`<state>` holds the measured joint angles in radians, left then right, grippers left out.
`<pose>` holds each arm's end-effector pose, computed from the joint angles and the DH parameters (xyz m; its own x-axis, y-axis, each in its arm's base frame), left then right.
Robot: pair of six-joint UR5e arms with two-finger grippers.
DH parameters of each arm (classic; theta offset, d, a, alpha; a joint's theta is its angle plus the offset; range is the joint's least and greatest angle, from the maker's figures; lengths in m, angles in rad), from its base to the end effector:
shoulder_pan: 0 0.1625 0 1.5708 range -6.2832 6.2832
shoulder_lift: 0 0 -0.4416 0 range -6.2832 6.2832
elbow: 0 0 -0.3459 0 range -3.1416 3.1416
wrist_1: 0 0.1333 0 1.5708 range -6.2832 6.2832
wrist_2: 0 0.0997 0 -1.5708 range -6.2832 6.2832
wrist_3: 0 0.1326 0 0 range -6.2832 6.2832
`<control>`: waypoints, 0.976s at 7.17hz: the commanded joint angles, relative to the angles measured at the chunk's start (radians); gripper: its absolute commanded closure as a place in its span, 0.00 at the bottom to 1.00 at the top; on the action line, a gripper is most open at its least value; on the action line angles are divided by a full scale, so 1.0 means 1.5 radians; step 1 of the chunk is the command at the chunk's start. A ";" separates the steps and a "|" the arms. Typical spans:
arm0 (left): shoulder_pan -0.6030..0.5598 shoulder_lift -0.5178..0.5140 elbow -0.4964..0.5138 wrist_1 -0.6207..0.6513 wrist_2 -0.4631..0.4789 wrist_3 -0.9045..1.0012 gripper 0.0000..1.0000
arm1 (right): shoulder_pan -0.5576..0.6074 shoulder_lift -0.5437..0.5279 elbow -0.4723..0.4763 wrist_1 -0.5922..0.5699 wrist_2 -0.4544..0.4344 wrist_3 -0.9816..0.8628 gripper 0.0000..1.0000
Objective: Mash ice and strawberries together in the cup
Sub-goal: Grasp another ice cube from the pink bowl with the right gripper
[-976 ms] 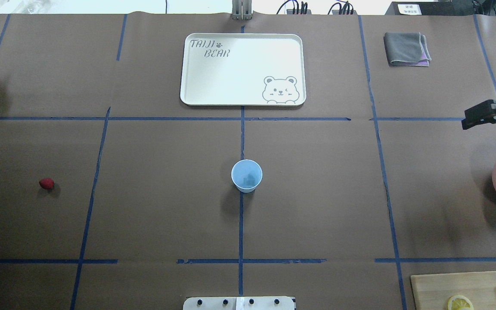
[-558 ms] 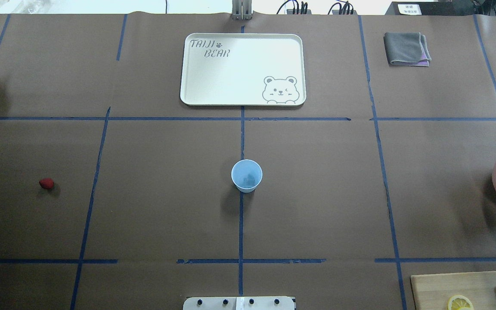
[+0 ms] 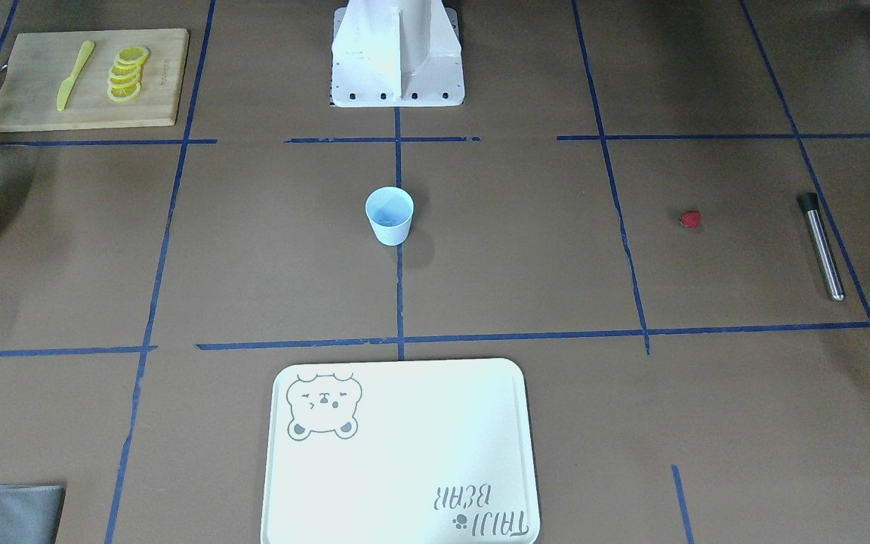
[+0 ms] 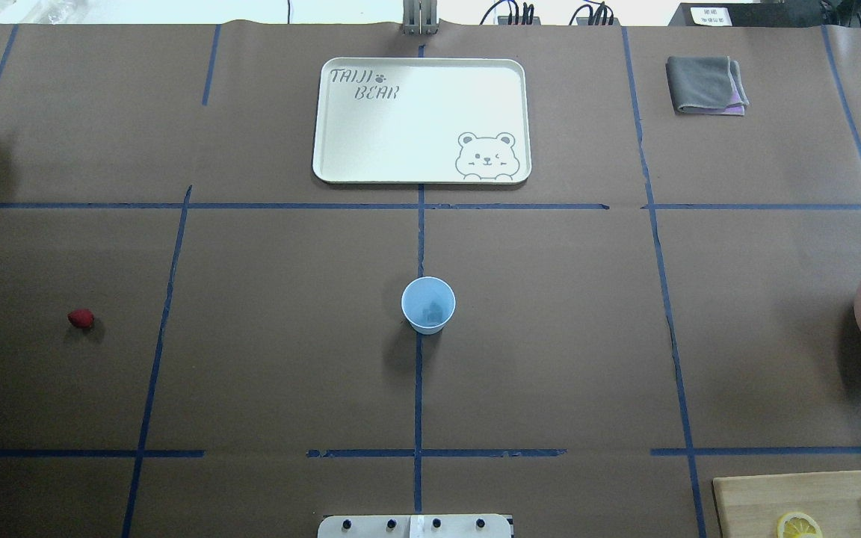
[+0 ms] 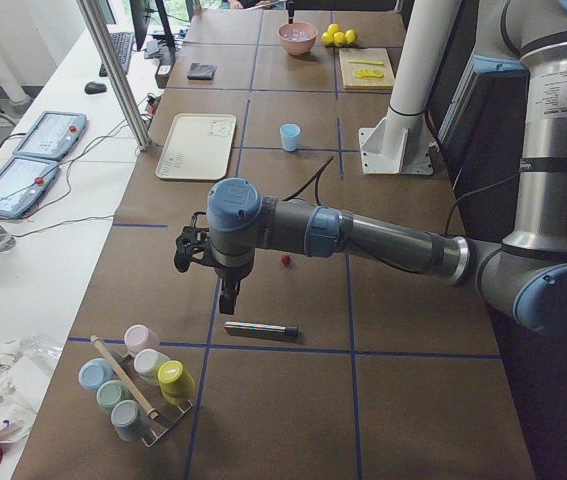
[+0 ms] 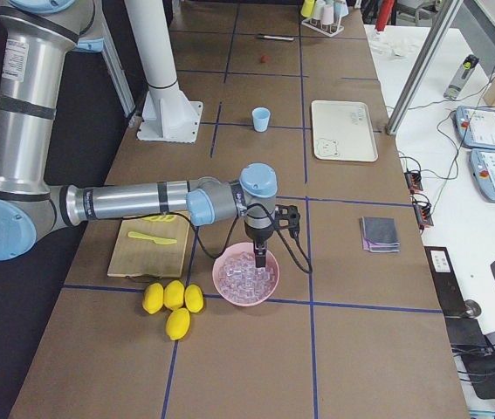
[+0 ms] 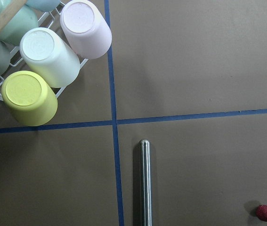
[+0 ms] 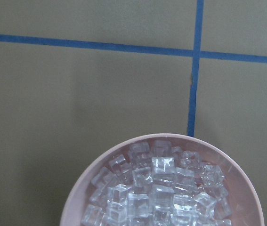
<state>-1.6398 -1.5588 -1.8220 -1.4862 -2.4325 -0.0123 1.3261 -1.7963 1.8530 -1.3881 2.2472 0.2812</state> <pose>-0.0631 -0.4393 0.5921 0.6568 0.0596 -0.7517 0.0762 0.9865 0.1448 -0.0404 -0.3692 0.6501 0.7577 -0.0583 0.6501 0.0261 0.9979 0.0590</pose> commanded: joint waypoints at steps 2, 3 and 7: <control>0.000 0.000 -0.003 0.000 0.000 -0.005 0.00 | -0.005 0.001 -0.049 0.000 -0.001 -0.040 0.13; 0.000 0.000 -0.008 0.000 0.001 -0.005 0.00 | -0.018 0.002 -0.049 -0.001 -0.002 -0.047 0.19; 0.000 0.006 -0.018 0.000 0.000 -0.005 0.00 | -0.032 0.007 -0.081 -0.001 -0.020 -0.078 0.24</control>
<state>-1.6398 -1.5507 -1.8427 -1.4864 -2.4328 -0.0199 1.2791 -1.7892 1.7492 -1.3904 2.2181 0.1693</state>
